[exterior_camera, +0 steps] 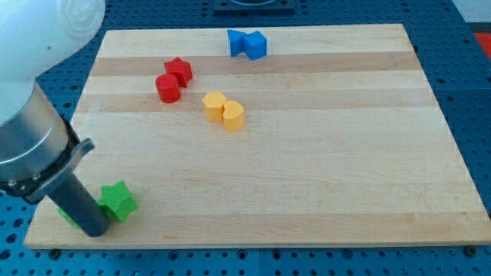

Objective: Push the green star into the green circle

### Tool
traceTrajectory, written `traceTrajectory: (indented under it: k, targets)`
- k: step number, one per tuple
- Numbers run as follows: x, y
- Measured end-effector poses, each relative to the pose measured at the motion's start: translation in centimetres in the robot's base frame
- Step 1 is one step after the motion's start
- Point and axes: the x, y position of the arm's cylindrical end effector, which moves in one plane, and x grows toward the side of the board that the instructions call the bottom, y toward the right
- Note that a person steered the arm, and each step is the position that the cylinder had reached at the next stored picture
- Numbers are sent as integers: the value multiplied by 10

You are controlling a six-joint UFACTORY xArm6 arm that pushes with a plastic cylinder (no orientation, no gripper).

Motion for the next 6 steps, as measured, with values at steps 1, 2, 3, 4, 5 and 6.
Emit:
traceTrajectory:
  k: [1, 2, 3, 4, 5, 6]
  targets:
    - [9, 8]
    - [3, 56]
    - [-10, 102]
    - [-25, 83]
    - [-25, 55]
    - [-25, 33]
